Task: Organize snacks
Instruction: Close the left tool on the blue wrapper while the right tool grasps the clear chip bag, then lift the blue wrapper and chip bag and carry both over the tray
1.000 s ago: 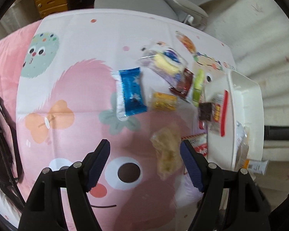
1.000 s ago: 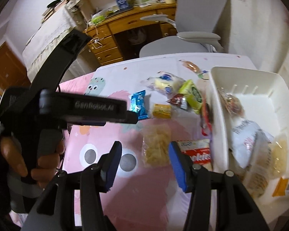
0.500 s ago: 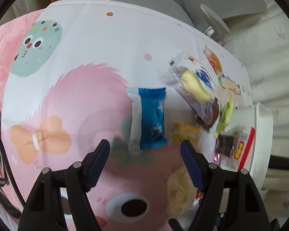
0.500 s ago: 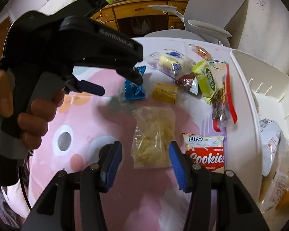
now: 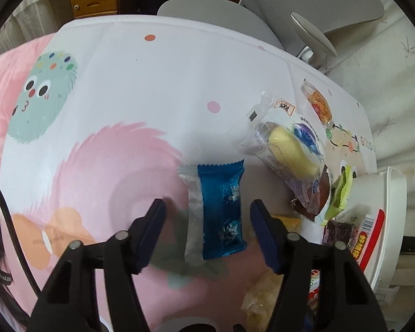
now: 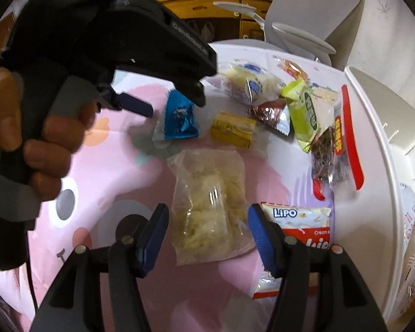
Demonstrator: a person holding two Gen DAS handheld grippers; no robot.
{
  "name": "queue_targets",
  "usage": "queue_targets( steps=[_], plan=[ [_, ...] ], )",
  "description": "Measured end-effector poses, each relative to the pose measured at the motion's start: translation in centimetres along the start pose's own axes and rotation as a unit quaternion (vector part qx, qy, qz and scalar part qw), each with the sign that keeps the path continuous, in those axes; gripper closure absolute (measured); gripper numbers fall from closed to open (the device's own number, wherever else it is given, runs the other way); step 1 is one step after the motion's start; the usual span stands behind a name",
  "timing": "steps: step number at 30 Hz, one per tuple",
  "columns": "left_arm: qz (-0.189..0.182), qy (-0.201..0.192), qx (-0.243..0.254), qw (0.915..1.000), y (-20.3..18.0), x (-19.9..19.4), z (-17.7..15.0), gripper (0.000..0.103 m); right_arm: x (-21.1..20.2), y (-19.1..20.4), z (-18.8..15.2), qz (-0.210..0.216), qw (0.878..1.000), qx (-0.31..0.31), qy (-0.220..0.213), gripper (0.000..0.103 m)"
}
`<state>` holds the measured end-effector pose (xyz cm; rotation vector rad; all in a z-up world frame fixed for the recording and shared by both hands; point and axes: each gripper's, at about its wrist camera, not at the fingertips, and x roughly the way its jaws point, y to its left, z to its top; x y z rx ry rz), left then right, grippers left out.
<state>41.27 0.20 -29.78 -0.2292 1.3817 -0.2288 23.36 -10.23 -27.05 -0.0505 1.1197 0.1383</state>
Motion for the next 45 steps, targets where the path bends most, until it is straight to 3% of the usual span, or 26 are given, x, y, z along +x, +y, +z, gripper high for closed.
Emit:
queue_targets(
  steps=[4,7,14,26,38,45],
  plan=[
    [0.004,-0.004,0.004,1.0,0.2,-0.3,0.1,0.062,0.7,-0.1,-0.1,-0.003,1.0,0.006,0.01,0.043],
    [0.0,-0.005,0.003,1.0,0.4,-0.3,0.2,0.069,1.1,-0.2,0.0,-0.001,1.0,0.008,0.017,0.045],
    [0.003,0.011,0.003,0.9999,0.8,-0.3,-0.2,0.076,1.6,-0.1,0.6,-0.013,0.999,-0.011,0.031,0.051],
    [0.021,0.044,0.024,0.9985,1.4,-2.3,-3.8,0.078,0.1,0.0,-1.3,-0.005,0.998,0.019,0.063,0.058],
    [0.002,0.032,0.054,0.998,3.6,-9.0,-11.8,0.078,-3.2,2.3,-6.6,0.012,0.993,0.066,0.101,0.065],
    [-0.009,0.022,0.08,0.9965,4.2,-13.9,-17.3,0.078,-6.9,3.3,-9.4,0.012,0.99,0.111,0.081,0.068]
  ],
)
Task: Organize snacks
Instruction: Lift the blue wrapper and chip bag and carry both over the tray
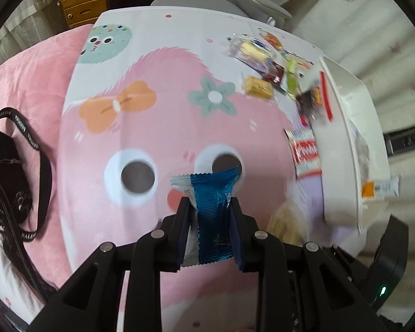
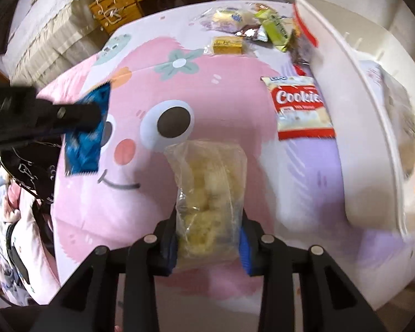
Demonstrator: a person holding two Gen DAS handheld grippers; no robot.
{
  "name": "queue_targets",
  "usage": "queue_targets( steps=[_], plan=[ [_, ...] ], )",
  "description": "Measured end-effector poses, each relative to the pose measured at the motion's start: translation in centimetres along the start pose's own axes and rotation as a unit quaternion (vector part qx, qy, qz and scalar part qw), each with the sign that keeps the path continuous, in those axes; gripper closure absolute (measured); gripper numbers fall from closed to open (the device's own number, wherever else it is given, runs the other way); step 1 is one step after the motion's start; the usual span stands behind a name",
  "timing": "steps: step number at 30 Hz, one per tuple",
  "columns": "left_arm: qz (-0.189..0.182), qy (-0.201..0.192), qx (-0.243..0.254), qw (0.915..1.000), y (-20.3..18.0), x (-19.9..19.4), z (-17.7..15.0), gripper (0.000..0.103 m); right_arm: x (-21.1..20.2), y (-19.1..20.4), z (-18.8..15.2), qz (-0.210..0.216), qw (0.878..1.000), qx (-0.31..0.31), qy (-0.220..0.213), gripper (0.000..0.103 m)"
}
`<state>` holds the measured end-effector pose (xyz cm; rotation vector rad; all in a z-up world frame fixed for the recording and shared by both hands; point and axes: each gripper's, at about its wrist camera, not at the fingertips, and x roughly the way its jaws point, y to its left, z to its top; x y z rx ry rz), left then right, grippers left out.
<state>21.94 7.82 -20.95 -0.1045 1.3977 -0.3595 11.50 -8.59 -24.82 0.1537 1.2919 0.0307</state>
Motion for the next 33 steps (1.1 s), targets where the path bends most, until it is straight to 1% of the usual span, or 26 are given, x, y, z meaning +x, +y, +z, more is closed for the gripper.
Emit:
queue_targets(
  steps=[3,4,8,13,16,18,22,26,33],
  plan=[
    [-0.005,-0.007,0.011,0.9999,-0.2,-2.0,-1.9,0.078,-1.9,0.4,-1.5,-0.001,1.0,0.01,-0.016,0.069],
    [-0.008,-0.011,0.014,0.9998,-0.3,-2.7,-2.4,0.078,-1.9,-0.1,-1.1,0.001,1.0,0.014,-0.02,0.069],
    [-0.019,-0.028,0.022,0.9992,-0.8,-5.3,-4.5,0.078,-5.0,-0.4,-2.6,0.002,0.998,0.024,-0.052,0.069],
    [-0.028,-0.041,0.03,0.9983,-2.7,-7.0,-6.1,0.078,-7.8,-1.8,-3.6,0.012,0.995,0.043,-0.083,0.069],
    [-0.029,-0.052,0.05,0.997,-4.5,-8.0,-6.9,0.078,-9.4,-3.4,-3.9,0.017,0.993,0.06,-0.102,0.069],
    [-0.027,-0.061,0.063,0.9958,-6.0,-8.7,-7.1,0.078,-10.3,-4.8,-3.9,0.023,0.991,0.071,-0.112,0.069],
    [-0.035,-0.078,0.079,0.9932,-9.2,-9.5,-7.1,0.078,-11.9,-8.0,-3.5,0.034,0.989,0.076,-0.126,0.069],
    [-0.054,-0.088,0.083,0.9911,-13.1,-9.3,-6.9,0.078,-13.2,-11.8,-2.7,0.044,0.989,0.064,-0.129,0.069],
    [-0.063,-0.104,0.093,0.9882,-21.0,-7.5,-5.7,0.078,-15.0,-18.0,-1.4,0.07,0.989,0.022,-0.128,0.069]
  ],
)
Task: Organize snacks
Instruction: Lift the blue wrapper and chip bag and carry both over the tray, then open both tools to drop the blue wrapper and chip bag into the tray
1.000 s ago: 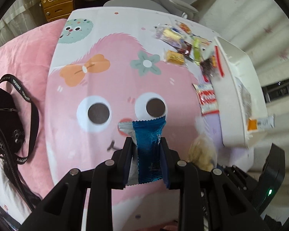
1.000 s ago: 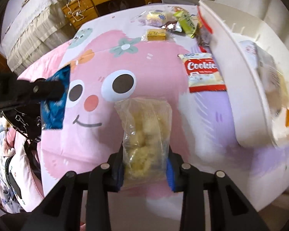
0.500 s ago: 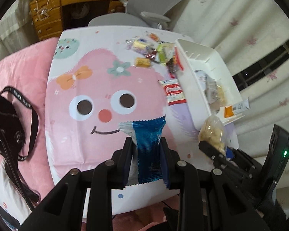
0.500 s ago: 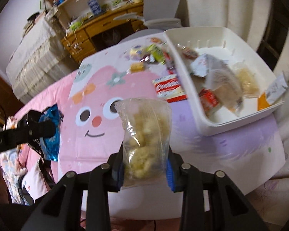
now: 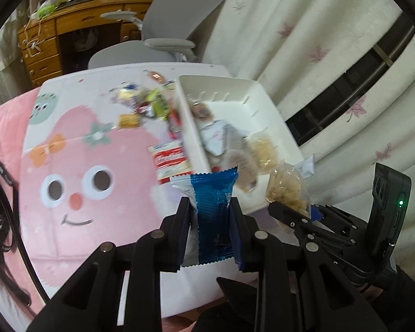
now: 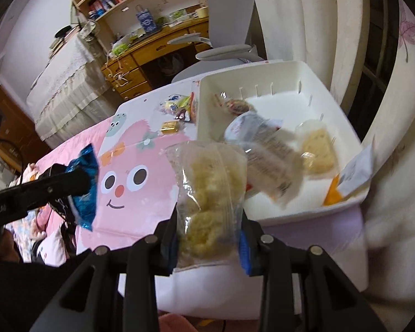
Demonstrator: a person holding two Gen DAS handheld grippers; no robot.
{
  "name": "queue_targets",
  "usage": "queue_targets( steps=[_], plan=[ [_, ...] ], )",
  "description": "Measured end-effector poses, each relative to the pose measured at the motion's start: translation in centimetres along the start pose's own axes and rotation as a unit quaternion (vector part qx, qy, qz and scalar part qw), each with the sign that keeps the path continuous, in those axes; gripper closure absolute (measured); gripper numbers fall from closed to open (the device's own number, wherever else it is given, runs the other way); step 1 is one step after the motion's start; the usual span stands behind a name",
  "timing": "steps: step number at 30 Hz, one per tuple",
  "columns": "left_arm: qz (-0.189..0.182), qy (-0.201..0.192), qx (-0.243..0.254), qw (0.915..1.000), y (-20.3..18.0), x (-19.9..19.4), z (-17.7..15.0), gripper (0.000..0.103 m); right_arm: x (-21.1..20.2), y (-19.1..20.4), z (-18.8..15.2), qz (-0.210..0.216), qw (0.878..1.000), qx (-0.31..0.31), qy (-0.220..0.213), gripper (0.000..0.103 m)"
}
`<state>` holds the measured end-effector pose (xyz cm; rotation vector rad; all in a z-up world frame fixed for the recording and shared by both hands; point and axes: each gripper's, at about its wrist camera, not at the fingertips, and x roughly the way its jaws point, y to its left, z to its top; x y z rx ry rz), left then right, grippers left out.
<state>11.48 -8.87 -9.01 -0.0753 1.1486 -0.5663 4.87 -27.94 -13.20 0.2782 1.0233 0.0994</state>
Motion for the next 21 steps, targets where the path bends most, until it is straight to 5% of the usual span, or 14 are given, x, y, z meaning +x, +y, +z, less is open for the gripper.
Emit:
queue_targets(
  steps=[18,21],
  plan=[
    [0.005,-0.033,0.016,0.9993,-11.1,6.5,4.4,0.077,-1.0,-10.3,5.4,0.022,0.997,-0.066,0.013,0.068],
    [0.02,-0.019,0.009,0.9996,-11.4,7.6,4.7,0.04,-0.6,-11.3,5.9,0.022,0.997,-0.068,0.021,0.066]
  ],
)
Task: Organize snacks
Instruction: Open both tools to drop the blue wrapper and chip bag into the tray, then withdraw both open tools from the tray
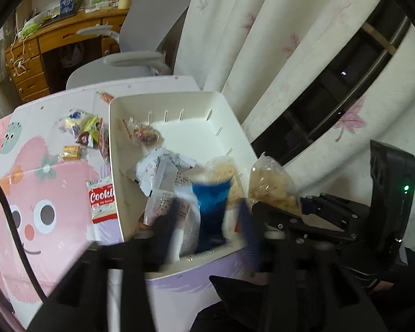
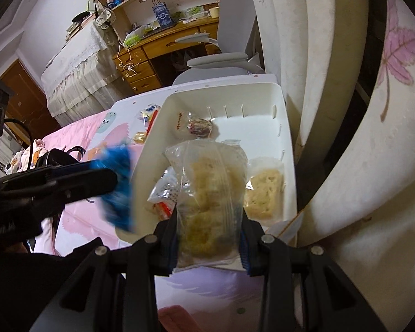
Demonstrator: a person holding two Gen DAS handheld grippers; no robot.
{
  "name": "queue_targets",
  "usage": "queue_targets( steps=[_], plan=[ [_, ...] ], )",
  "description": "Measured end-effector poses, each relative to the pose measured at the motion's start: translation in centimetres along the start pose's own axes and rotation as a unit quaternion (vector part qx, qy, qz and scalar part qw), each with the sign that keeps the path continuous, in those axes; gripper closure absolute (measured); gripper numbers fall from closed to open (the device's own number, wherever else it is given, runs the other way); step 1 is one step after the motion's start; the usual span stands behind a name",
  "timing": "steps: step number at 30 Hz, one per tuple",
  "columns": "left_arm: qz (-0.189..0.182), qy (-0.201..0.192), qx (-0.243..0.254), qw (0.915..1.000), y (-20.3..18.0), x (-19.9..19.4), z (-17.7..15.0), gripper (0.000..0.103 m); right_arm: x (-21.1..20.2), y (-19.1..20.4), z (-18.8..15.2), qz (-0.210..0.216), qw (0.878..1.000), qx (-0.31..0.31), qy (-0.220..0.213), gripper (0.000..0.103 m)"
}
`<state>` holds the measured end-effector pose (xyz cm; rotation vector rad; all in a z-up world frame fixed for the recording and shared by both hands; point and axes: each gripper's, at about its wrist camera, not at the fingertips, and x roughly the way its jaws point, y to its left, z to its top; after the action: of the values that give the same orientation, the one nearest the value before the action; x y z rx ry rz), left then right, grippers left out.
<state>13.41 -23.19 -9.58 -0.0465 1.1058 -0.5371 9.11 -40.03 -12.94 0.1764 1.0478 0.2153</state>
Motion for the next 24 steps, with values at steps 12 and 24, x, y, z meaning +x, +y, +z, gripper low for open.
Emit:
queue_targets(
  steps=[12,24],
  plan=[
    [0.043,0.032,-0.029,0.9982,1.0,0.8,-1.2,0.028,2.8,-1.2,-0.8,0.016,0.998,0.028,0.053,0.049],
    [0.068,0.044,-0.07,0.9943,4.3,-0.5,-3.9,0.028,4.3,2.0,-2.2,0.037,0.996,0.014,0.084,0.044]
  ],
)
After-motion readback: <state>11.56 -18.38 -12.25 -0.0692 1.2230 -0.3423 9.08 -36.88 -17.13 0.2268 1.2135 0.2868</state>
